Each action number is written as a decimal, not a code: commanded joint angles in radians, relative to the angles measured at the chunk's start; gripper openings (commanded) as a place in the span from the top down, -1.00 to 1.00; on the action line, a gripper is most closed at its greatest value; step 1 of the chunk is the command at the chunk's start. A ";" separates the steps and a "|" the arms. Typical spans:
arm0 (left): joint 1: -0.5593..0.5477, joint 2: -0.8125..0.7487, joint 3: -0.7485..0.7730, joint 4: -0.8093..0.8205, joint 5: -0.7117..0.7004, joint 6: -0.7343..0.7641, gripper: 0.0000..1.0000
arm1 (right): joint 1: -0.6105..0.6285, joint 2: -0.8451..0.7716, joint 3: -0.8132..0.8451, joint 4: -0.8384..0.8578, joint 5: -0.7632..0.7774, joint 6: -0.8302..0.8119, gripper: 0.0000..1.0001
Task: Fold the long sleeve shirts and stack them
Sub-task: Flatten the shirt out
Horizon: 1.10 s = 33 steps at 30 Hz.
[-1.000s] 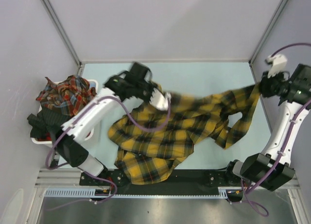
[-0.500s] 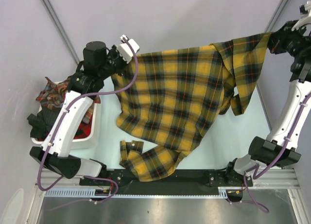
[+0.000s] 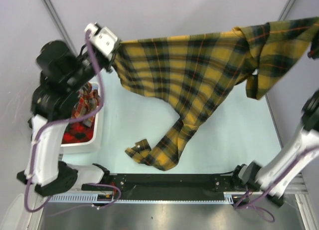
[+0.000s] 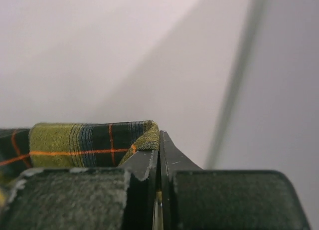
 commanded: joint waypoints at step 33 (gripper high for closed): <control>0.187 0.532 -0.373 0.360 0.039 0.052 0.90 | 0.549 0.363 -0.699 0.426 0.564 -0.683 1.00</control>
